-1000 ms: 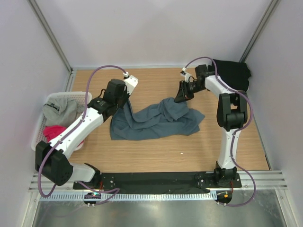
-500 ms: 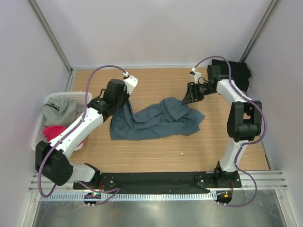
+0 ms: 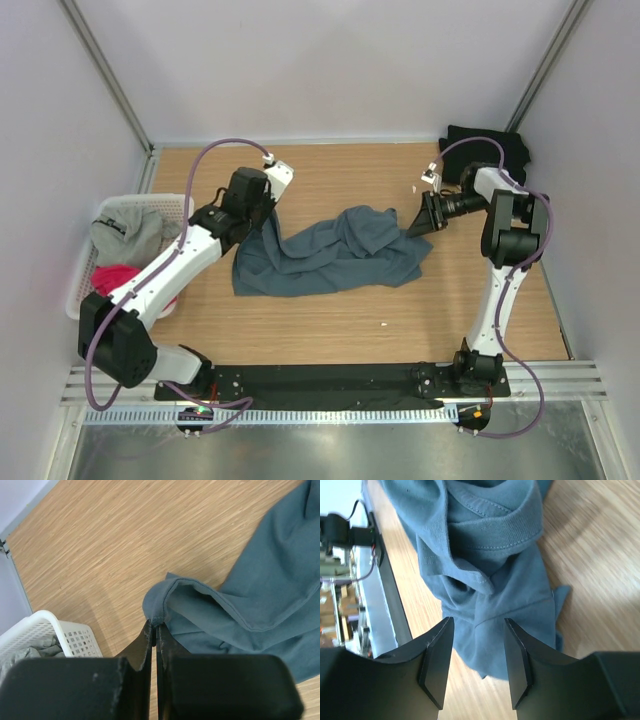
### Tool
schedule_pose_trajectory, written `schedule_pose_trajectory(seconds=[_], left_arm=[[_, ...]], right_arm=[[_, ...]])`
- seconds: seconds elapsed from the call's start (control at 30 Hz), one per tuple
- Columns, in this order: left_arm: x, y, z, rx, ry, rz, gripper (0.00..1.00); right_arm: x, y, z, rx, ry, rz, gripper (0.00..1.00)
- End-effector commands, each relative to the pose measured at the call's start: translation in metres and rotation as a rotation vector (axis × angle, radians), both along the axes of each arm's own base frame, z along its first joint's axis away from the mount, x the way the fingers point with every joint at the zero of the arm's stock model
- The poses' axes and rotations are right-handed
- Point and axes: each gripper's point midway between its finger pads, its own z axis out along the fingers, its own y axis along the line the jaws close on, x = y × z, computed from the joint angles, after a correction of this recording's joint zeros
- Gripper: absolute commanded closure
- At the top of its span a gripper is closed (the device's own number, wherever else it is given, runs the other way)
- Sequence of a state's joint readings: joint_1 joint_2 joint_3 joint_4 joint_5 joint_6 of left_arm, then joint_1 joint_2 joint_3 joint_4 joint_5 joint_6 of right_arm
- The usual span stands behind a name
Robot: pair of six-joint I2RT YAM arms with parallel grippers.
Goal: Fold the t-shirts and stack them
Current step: Flatten the tshirt out
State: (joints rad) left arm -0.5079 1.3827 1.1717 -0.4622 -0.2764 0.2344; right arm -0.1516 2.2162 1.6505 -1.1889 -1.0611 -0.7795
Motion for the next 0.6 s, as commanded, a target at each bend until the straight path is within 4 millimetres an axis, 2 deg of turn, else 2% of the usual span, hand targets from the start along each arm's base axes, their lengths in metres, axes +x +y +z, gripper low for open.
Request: schedule_pose_trajectory(seconds=[0.0, 0.3, 0.57], left_arm=[[0.007, -0.002, 0.008, -0.03, -0.028, 0.012, 1.0], [0.009, -0.002, 0.003, -0.024, -0.013, 0.017, 1.0], [0.009, -0.004, 0.001, -0.029, -0.006, 0.012, 1.0]], right_arm=[[-0.013, 0.01, 0.033, 0.136, -0.033, 0.075, 0.5], [-0.014, 0.011, 0.033, 0.158, -0.067, 0.095, 0.51], [-0.003, 0.011, 0.027, 0.175, -0.071, 0.087, 0.51]])
